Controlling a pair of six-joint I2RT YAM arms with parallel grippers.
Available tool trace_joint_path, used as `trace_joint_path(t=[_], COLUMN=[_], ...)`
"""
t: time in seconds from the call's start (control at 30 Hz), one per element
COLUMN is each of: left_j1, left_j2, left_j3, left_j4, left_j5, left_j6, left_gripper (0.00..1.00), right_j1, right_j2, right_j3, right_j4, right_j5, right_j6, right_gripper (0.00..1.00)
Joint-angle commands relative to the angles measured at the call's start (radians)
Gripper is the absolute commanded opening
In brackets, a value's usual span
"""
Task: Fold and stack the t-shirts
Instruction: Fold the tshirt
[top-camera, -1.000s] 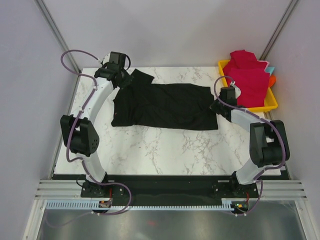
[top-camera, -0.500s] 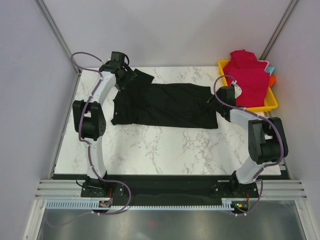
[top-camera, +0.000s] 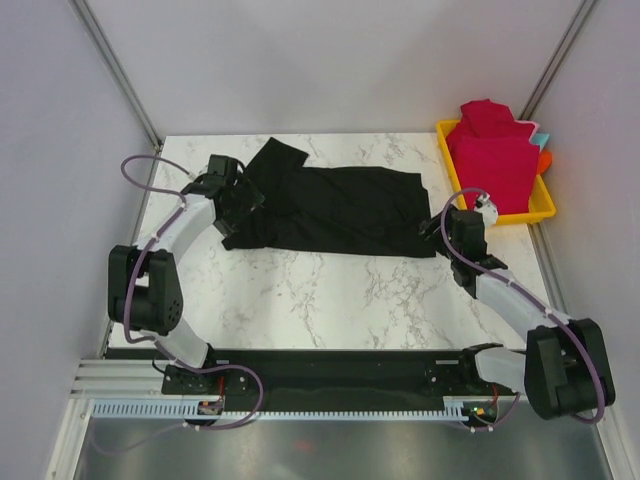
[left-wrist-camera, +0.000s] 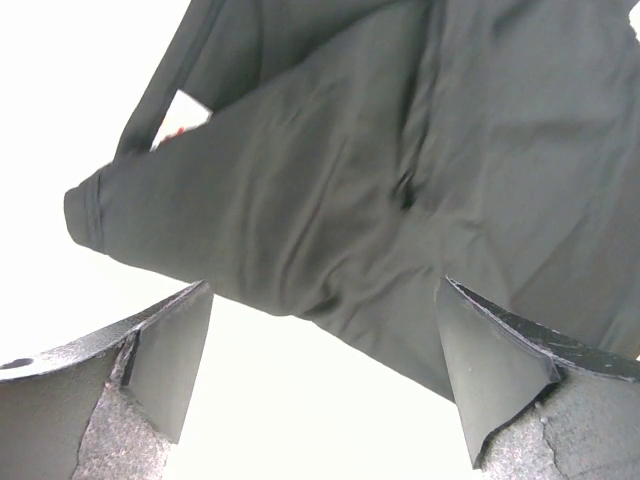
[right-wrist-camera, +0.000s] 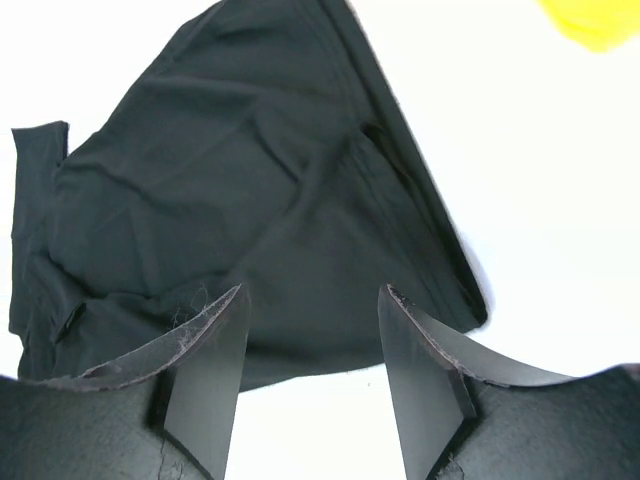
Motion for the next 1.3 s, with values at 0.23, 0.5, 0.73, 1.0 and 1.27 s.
trace_joint_path(t=[0.23,0.5,0.73,1.0,1.27], left_j1=[-0.021,-0.053,0.005,0.028,0.028], left_j2=[-0.233,-0.256,-0.208,-0.231,-0.247], left_j3=[-0.414,-0.513,-0.505,-0.528,-0.577], left_j4=[0.340,0.432,0.455,0.452,0.465], left_j5=[0.089,0.122,0.160,0.073,0.000], left_j6=[-0.051,-0.037,-0.055,-0.088,-0.167], left_gripper=[0.95,0.95,0.95,0.90,0.81], right_j1=[0.003,0.004,-0.014,-0.065,-0.065], right_j2=[0.036,0.151,0.217,0.061,0.073], right_j3=[-0.119,-0.123,-0.086,-0.141,-0.127], right_j4=[0.073,0.133,0.095,0.064,0.047], right_j5=[0.019,0.056,0.130,0.162,0.142], right_j6=[0.092,0.134,0.143,0.154,0.151], right_gripper=[0.59,0.54,0.18,0.03,0.01])
